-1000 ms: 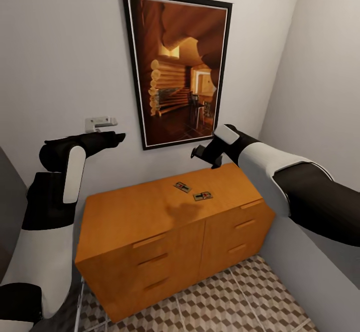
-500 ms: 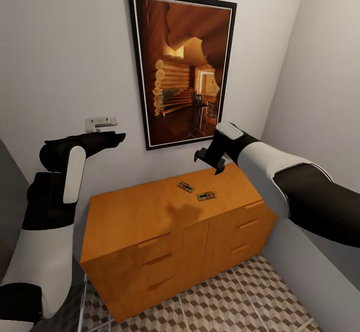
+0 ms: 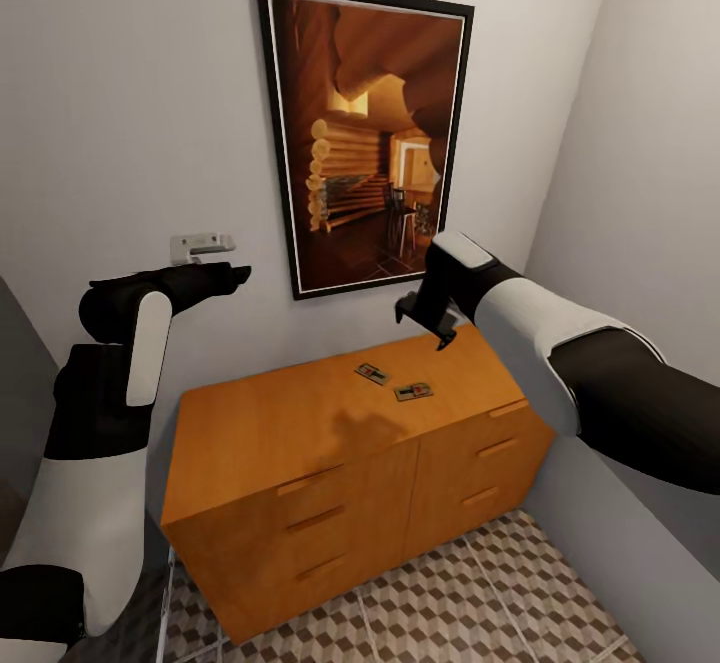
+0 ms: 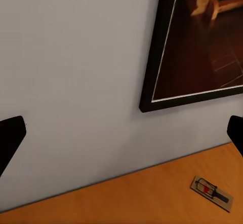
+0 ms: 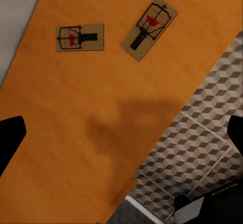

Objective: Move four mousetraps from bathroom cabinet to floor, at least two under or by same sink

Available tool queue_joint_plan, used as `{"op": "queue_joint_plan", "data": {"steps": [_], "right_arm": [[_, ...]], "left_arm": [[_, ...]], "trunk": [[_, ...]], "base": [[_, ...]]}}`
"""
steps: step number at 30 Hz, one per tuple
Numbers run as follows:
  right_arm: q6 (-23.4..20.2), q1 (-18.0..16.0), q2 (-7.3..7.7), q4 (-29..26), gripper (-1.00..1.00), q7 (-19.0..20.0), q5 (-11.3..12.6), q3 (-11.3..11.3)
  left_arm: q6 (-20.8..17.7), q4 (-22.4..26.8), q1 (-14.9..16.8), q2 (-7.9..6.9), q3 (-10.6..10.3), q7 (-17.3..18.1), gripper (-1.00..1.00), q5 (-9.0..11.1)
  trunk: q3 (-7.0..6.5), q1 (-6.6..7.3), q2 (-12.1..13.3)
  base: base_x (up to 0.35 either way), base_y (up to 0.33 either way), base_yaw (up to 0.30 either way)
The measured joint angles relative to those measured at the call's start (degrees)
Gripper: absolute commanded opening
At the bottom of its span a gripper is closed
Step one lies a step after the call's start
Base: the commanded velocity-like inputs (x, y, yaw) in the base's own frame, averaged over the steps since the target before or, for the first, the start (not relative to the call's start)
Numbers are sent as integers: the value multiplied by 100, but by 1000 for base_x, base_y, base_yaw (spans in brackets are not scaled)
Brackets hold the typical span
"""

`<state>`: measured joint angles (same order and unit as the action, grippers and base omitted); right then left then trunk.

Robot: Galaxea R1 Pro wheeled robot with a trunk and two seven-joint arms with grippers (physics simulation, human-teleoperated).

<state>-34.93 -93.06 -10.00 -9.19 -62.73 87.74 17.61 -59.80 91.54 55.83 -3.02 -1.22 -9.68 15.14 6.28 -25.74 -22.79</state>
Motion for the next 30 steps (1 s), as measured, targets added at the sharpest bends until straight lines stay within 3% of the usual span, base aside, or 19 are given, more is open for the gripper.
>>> {"op": "queue_joint_plan", "data": {"steps": [6, 17, 23, 26, 30], "right_arm": [[208, -2, 0, -75, 100, -399, 86, 2], [432, -3, 0, -107, 100, -579, 167, -15], [482, -2, 0, -139, 100, -581, 442, -30], [495, 3, 0, -191, 100, -548, 698, -42], [511, 7, 0, -207, 100, -534, 822, -45]], "left_arm": [[0, 0, 0, -1, 0, 0, 100, -1], [0, 0, 0, 0, 0, 0, 100, -1], [0, 0, 0, 0, 0, 0, 100, -2], [0, 0, 0, 0, 4, 0, 100, -1], [0, 0, 0, 0, 4, 0, 100, 0]], "trunk": [[0, 0, 0], [0, 0, 0], [0, 0, 0], [0, 0, 0], [0, 0, 0]], "base": [[0, 0, 0], [0, 0, 0], [0, 0, 0], [0, 0, 0], [0, 0, 0]]}}
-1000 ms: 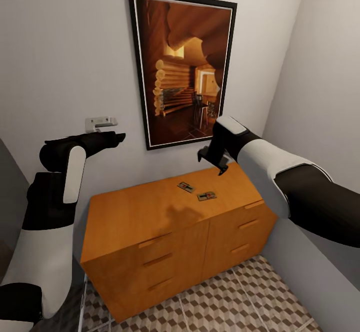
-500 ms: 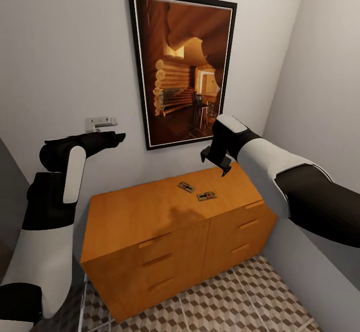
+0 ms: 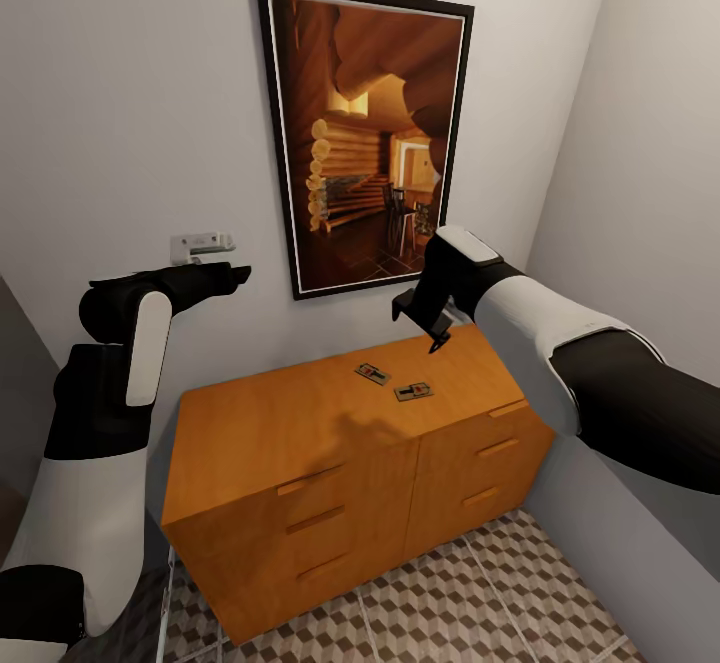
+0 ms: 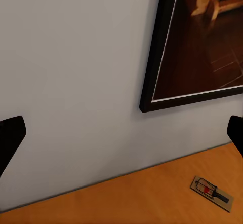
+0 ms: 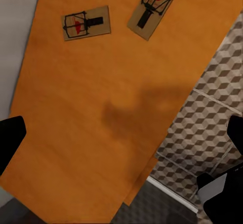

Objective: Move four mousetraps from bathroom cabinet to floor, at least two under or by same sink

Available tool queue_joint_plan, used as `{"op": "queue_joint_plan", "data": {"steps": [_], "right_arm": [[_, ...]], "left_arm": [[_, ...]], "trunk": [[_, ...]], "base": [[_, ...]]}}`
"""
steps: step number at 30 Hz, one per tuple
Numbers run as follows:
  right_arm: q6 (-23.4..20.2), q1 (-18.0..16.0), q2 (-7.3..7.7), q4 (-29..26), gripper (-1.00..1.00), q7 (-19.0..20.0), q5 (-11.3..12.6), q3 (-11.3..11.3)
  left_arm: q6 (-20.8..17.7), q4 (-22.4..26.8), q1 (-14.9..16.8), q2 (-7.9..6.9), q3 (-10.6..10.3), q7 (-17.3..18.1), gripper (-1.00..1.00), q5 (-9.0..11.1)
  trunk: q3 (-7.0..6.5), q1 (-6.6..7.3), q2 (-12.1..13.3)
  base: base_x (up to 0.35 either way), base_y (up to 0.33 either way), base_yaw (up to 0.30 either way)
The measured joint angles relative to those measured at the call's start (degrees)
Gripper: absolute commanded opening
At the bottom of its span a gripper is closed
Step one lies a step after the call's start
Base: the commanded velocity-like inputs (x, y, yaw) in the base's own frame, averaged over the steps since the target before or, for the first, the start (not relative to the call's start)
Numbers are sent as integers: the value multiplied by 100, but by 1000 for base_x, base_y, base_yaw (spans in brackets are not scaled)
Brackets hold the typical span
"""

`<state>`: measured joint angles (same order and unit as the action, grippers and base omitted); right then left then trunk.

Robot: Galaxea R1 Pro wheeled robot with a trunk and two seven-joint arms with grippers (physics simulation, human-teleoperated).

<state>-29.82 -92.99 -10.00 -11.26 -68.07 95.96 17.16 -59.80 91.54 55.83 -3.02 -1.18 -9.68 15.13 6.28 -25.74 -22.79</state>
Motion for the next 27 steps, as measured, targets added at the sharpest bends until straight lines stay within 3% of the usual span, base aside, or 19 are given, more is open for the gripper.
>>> {"op": "queue_joint_plan", "data": {"steps": [9, 27], "right_arm": [[304, 5, 0, 26, 100, -32, 166, 4], [624, 7, 0, 398, 100, -95, 166, 8]], "left_arm": [[0, 0, 0, 0, -3, 0, 100, 0], [0, 0, 0, 0, -4, 0, 100, 1]], "trunk": [[0, 0, 0], [0, 0, 0]], "base": [[1, 0, 0], [64, 24, 0]]}}
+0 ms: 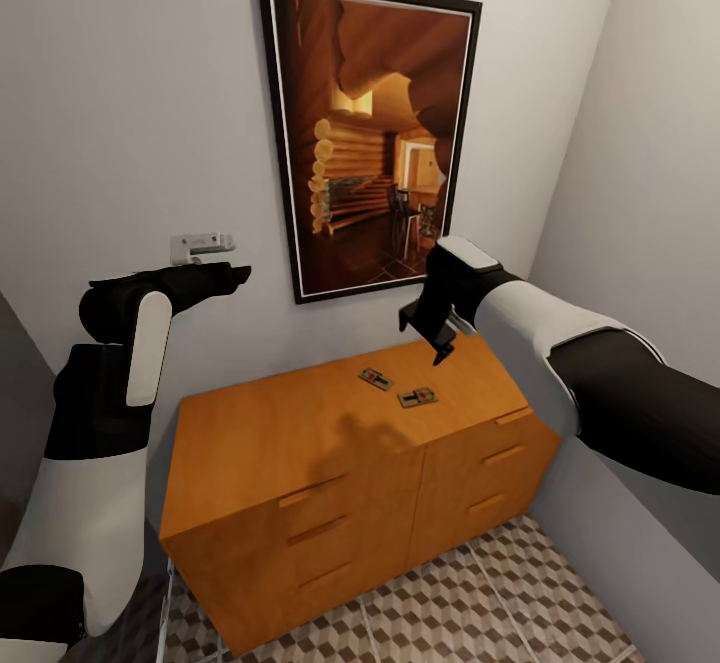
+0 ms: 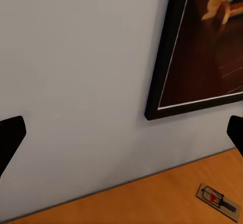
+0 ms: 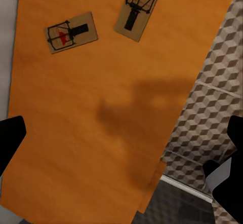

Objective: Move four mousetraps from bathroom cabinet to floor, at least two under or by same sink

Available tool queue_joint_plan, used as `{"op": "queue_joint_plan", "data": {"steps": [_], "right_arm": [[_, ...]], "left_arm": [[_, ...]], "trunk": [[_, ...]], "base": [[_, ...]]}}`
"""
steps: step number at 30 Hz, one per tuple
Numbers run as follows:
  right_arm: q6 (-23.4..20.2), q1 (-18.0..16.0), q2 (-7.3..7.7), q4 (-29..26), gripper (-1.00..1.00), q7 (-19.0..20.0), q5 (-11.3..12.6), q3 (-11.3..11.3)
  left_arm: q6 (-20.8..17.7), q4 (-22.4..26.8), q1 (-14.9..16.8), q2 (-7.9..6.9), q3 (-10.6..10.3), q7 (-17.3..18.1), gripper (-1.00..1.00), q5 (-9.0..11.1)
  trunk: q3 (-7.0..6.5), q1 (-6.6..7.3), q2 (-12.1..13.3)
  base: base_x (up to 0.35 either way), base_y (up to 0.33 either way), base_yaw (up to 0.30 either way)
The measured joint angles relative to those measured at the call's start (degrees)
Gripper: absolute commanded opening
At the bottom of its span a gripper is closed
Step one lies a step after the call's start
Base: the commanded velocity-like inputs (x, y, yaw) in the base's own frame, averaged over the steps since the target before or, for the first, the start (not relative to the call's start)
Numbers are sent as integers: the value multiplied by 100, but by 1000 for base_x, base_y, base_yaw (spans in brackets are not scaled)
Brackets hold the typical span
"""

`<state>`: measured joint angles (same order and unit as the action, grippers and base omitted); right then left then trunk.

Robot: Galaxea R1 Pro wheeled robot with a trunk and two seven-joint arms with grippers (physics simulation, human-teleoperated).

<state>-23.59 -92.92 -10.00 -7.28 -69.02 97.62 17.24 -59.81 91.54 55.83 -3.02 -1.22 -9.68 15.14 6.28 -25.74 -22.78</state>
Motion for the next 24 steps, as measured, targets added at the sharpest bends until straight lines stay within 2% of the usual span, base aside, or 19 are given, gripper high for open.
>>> {"op": "queue_joint_plan", "data": {"steps": [15, 24], "right_arm": [[46, 0, 0, 171, 100, -279, -24, 19], [361, 0, 0, 263, 100, -352, -30, 21]], "left_arm": [[0, 0, 0, 6, 4, 0, 100, 0], [0, 0, 0, 8, 8, 0, 100, -1]], "trunk": [[0, 0, 0], [0, 0, 0]], "base": [[10, 4, 0], [1, 0, 0]]}}
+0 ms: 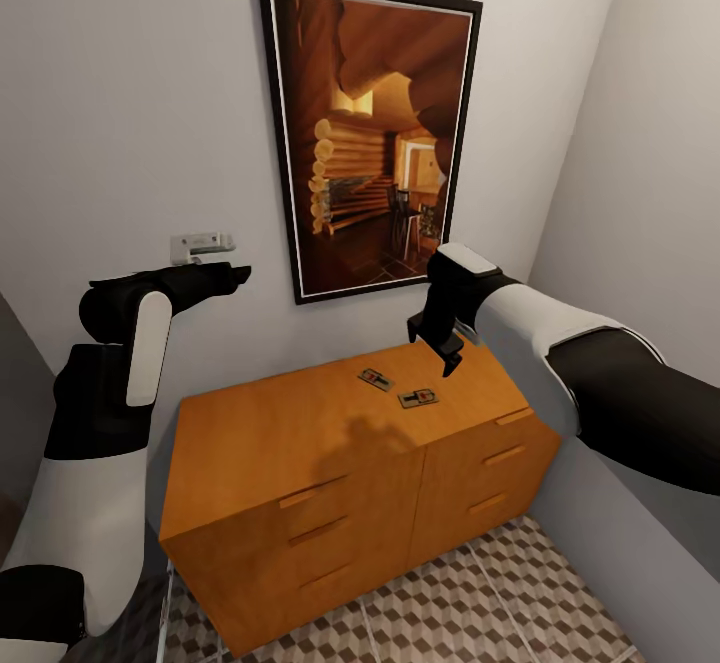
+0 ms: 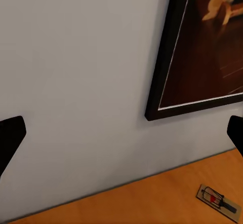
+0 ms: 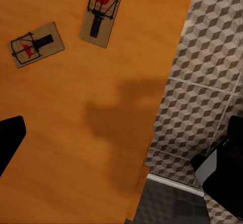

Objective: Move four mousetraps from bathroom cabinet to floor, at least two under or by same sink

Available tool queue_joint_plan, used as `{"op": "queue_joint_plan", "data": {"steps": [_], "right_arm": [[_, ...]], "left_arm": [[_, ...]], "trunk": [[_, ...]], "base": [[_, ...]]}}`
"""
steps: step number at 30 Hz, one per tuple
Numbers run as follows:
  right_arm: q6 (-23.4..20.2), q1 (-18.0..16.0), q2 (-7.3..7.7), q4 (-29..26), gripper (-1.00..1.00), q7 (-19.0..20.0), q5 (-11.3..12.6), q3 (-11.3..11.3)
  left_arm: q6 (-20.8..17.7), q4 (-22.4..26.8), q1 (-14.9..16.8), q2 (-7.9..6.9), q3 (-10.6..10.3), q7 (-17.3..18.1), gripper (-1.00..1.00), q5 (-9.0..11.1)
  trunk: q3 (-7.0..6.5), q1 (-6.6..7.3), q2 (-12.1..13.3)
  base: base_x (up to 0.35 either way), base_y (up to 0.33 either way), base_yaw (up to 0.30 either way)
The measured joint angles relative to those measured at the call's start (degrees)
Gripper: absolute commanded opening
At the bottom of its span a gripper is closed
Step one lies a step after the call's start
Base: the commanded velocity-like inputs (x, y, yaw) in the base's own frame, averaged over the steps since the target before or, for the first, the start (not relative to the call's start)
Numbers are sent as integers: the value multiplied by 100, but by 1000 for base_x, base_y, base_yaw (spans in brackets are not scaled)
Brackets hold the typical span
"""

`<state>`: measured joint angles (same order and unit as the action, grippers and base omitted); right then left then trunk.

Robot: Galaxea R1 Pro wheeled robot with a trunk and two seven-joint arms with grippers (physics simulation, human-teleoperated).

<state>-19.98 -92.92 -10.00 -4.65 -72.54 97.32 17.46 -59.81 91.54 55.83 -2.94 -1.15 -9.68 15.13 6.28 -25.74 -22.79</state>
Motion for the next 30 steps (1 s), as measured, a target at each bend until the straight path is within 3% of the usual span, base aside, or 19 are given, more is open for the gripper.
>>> {"op": "queue_joint_plan", "data": {"steps": [17, 30], "right_arm": [[219, 9, 0, 346, 100, -58, 17, -30], [613, 56, 0, 370, 100, -62, 58, -47]], "left_arm": [[0, 0, 0, -4, 4, 0, 100, 1], [0, 0, 0, 21, 1, -21, 100, -9]], "trunk": [[0, 0, 0], [0, 1, 0]], "base": [[4, 1, 0], [106, 65, 0]]}}
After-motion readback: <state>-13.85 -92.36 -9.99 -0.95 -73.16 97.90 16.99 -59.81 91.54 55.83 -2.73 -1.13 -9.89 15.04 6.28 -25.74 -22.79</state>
